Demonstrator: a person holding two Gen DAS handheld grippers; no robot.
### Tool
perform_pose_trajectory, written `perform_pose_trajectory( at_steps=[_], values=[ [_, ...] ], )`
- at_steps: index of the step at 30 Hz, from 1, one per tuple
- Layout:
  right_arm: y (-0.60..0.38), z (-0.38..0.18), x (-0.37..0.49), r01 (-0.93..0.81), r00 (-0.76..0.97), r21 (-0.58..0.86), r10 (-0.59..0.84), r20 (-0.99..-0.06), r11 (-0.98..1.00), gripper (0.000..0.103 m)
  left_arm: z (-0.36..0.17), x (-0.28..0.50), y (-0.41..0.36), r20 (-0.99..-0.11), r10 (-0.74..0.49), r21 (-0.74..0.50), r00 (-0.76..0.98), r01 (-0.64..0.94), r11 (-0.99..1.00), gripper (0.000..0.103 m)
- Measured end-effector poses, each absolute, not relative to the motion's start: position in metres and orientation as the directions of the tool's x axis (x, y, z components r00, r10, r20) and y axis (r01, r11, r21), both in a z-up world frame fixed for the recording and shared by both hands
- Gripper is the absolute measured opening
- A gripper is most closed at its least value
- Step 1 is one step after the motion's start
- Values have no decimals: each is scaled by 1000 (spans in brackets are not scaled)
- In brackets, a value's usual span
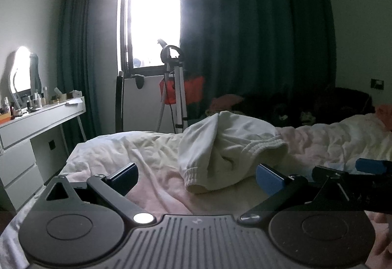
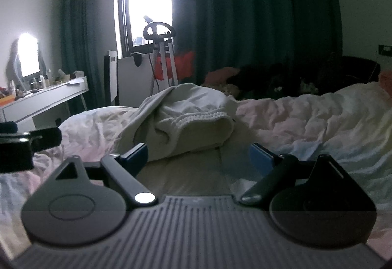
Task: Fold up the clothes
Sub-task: 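Move both grippers toward the white sweatpants on the bed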
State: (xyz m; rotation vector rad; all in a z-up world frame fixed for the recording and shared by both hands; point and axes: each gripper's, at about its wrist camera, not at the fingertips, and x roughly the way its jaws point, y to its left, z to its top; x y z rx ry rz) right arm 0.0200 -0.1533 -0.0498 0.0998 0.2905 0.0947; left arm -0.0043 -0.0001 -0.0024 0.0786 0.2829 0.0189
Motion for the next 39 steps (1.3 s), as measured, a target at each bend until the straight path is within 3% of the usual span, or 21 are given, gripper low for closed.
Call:
perform_pose_trajectory(
  at_steps=[21,27,34,39],
  values=[
    [-156,-47,24,-29,959,108,58,-279,994,91,-18,3,-10,-305,17,50,952,-1,999,103],
    [-161,-46,24,-23,967,88,45,-252,996,91,-19,-2,-13,-299,20,119,954,16,993,103],
    [-175,-45,27,-24,968,172,66,-240,985,91,-13,4,-18,-298,18,156,954,30,987,103],
    [-201,-56,45,15,961,284,64,-268,959,91,-18,36,-9,-385,20,166,923,48,985,103]
  ],
)
